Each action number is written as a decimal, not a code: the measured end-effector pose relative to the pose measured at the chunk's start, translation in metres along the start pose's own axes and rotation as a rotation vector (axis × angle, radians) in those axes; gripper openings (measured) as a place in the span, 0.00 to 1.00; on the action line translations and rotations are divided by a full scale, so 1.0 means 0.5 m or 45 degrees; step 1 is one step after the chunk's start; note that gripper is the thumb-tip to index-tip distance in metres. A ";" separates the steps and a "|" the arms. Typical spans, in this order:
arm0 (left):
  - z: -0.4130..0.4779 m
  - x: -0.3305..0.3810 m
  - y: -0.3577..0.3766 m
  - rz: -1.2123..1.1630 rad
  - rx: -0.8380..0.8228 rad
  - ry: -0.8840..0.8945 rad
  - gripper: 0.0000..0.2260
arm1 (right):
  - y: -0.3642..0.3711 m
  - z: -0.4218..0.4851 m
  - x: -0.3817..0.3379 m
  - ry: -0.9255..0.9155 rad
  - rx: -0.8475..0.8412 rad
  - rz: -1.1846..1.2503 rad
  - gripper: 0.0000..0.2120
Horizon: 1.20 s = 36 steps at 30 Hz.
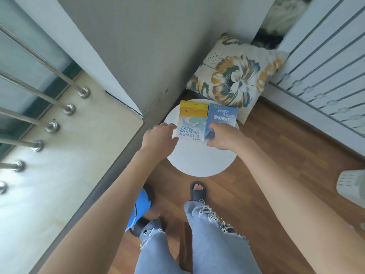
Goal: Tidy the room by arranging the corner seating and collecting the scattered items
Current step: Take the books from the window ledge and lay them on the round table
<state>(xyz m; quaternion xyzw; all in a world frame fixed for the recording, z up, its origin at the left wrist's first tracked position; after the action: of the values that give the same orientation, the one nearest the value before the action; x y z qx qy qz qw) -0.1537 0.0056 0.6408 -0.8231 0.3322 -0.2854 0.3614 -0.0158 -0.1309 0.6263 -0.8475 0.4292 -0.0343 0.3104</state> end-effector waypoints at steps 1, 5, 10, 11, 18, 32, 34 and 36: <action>-0.017 -0.002 -0.016 0.009 0.027 0.004 0.20 | -0.010 -0.016 -0.014 -0.019 0.021 0.002 0.26; -0.078 -0.013 -0.065 0.054 0.067 -0.002 0.19 | -0.038 -0.075 -0.060 -0.068 0.083 -0.012 0.27; -0.154 -0.024 -0.143 0.053 0.181 -0.014 0.18 | -0.076 -0.142 -0.112 -0.139 0.198 -0.006 0.28; -0.172 -0.025 -0.159 0.036 0.208 -0.001 0.19 | -0.084 -0.158 -0.122 -0.150 0.220 -0.011 0.27; -0.241 -0.026 -0.226 0.003 0.291 0.055 0.16 | -0.128 -0.241 -0.155 -0.205 0.358 -0.027 0.26; -0.240 0.036 -0.283 -0.008 0.354 0.096 0.15 | -0.182 -0.315 -0.061 -0.135 0.509 0.181 0.27; -0.222 0.064 -0.281 -0.007 0.353 0.098 0.15 | -0.186 -0.312 -0.018 -0.126 0.511 0.208 0.28; -0.202 0.091 -0.280 -0.015 0.354 0.091 0.15 | -0.193 -0.305 0.027 -0.117 0.505 0.244 0.30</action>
<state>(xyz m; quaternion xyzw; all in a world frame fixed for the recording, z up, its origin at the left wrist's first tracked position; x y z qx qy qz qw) -0.1499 0.0030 0.8195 -0.7563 0.2972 -0.3600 0.4583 0.0114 -0.1743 0.8001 -0.7259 0.4780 -0.0498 0.4920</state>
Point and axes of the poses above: each hand's wrist, its own z-axis towards the middle knuckle, its own y-axis out of the palm, x = y × z, the point moved 5 cm from there along z, towards the middle knuckle, and after that the axes turned 10 degrees about -x, right-handed, at the moved point
